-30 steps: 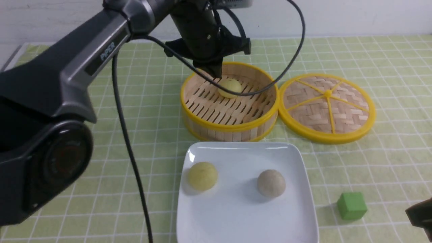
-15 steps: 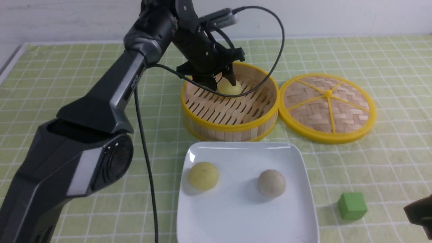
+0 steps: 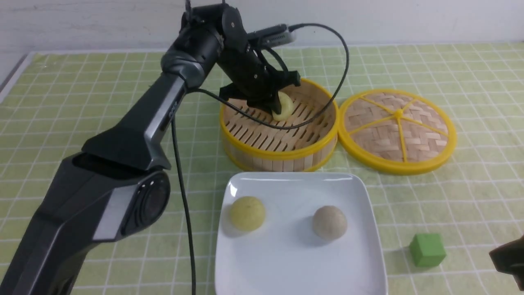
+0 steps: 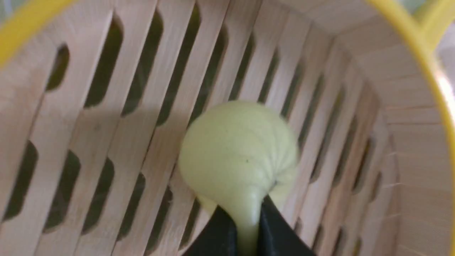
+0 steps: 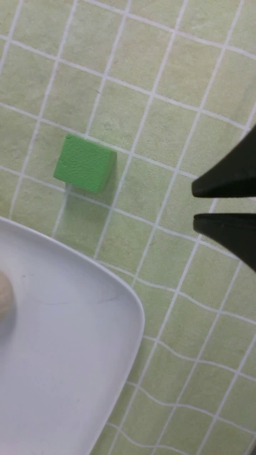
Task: Put the steamed buns into the plate on the green tablecloth.
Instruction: 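Carry the bun from the bamboo steamer to the plate with the left gripper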
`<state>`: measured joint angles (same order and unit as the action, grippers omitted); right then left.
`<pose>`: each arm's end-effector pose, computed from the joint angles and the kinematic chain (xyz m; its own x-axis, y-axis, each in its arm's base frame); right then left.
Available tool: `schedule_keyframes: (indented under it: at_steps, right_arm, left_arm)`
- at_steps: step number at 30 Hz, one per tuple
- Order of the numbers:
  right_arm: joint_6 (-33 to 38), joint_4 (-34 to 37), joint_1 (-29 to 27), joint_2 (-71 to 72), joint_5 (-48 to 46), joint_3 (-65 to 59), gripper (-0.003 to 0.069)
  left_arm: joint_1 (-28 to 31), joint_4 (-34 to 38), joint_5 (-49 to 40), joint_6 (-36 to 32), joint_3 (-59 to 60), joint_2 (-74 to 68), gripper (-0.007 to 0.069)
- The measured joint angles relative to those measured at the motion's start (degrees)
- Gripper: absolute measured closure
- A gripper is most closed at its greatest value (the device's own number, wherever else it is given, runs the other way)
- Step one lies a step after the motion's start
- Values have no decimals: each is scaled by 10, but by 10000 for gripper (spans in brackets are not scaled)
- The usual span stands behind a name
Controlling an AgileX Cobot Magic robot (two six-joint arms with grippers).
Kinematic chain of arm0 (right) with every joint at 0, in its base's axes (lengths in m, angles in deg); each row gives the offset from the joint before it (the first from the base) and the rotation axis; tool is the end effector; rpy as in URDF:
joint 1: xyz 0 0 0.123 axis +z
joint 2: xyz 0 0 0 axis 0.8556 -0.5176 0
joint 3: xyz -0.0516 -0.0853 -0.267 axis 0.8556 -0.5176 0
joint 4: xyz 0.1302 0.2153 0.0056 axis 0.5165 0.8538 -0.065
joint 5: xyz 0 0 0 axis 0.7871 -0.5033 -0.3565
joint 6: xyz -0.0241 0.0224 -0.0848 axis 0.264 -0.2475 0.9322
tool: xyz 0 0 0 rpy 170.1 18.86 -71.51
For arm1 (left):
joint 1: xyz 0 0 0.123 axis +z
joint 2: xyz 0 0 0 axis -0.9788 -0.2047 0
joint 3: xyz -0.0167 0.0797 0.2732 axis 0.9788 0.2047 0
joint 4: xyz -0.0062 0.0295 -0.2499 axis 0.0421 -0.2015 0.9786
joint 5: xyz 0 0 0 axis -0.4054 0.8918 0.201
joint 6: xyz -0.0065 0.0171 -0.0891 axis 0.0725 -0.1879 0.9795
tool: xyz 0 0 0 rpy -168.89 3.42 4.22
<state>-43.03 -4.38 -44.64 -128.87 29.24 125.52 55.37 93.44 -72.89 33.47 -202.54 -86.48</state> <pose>0.1421 0.0573 0.2832 -0.8283 -0.2139 -0.5178 -0.3564 0.9143 0.1924 0.5019 -0.2366 0.2307 -0.8855 0.0441 -0.4626 0.2419 0.8937 -0.3778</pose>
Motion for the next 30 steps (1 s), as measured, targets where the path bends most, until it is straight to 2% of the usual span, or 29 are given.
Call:
schedule_keyframes:
  at_steps: [2, 7, 12, 13, 15, 16, 17, 19, 21, 25, 30]
  right_arm:
    - [0, 0, 0, 0, 0, 0, 568]
    - [0, -2, 0, 0, -1, 0, 559]
    - [0, -4, 0, 0, -1, 0, 557]
    - [0, -5, 0, 0, -1, 0, 557]
    - [0, -6, 0, 0, -1, 0, 554]
    - [0, -6, 0, 0, -1, 0, 552]
    - [0, -6, 0, 0, -1, 0, 552]
    - [0, -6, 0, 0, 0, 0, 549]
    - [0, -6, 0, 0, 0, 0, 547]
    - [0, 1, 0, 0, 5, 0, 541]
    - [0, 4, 0, 0, 9, 0, 537]
  left_arm:
    - [1, 2, 0, -1, -5, 16, 601]
    - [1, 67, 0, -40, 42, 137, 601]
    - [-21, 84, 1, -57, 271, 285, 601]
    - [-36, 72, 2, -63, 384, 348, 601]
    - [-56, 55, 3, -67, 528, 408, 601]
    - [-71, 47, 3, -69, 597, 438, 601]
    - [-74, 45, 3, -69, 597, 444, 601]
    - [-120, 32, 6, -68, 762, 507, 601]
    - [-140, 31, 22, -61, 819, 522, 601]
    - [-170, 27, 138, -35, 931, 532, 600]
    - [-170, 7, 202, -30, 953, 509, 571]
